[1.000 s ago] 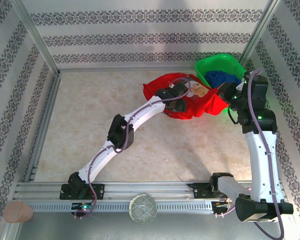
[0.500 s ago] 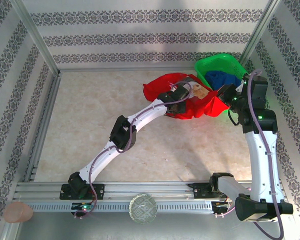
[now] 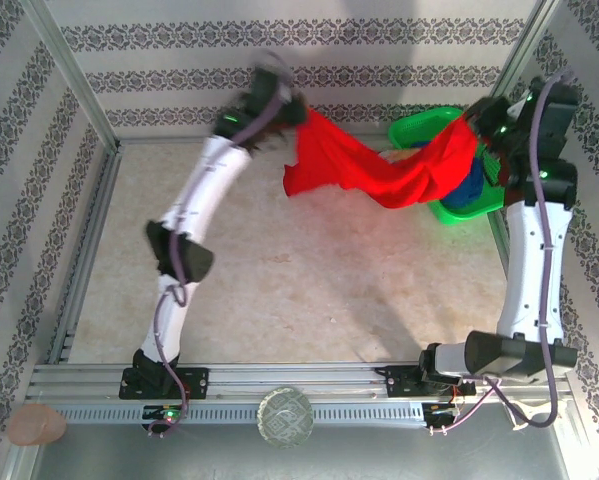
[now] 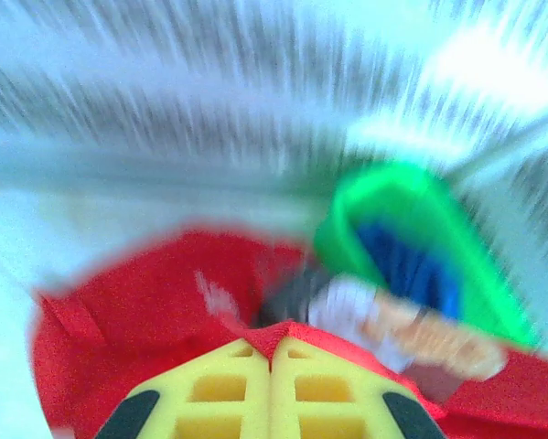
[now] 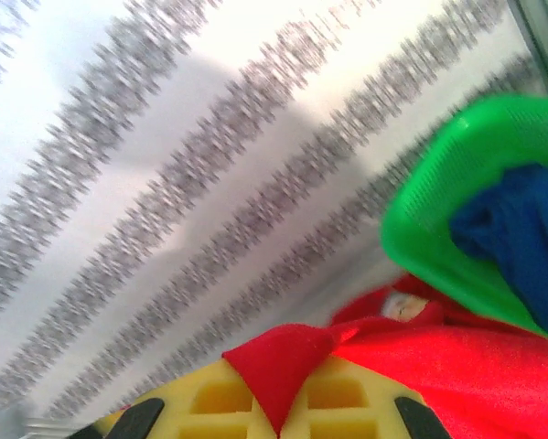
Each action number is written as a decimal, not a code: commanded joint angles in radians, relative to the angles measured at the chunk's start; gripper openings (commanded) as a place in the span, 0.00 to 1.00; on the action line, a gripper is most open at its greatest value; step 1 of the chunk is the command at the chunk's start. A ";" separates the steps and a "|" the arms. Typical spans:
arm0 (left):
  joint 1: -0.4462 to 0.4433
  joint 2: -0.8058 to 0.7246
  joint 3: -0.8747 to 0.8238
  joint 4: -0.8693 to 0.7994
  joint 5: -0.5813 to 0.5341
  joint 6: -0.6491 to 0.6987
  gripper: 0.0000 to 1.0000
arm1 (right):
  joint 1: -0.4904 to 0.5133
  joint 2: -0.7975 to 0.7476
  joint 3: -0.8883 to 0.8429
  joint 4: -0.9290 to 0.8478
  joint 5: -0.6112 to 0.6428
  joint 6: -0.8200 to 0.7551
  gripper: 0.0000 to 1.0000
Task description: Fold the inside-out t-shirt
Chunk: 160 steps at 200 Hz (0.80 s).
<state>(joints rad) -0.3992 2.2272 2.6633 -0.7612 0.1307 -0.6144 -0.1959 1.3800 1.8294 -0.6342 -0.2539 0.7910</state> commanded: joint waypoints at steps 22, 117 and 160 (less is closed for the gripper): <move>0.209 -0.203 0.032 0.023 0.174 -0.063 0.00 | -0.017 0.090 0.315 0.101 -0.093 0.071 0.00; 0.281 -0.459 0.006 0.064 0.213 -0.093 0.00 | -0.031 0.098 0.606 0.095 -0.276 0.165 0.00; 0.283 -0.613 -0.124 0.102 0.108 -0.097 0.00 | -0.033 0.134 0.700 0.097 -0.301 0.224 0.00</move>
<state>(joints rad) -0.1242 1.7138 2.5687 -0.7288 0.3099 -0.6994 -0.2207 1.5032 2.4901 -0.5823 -0.5144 0.9657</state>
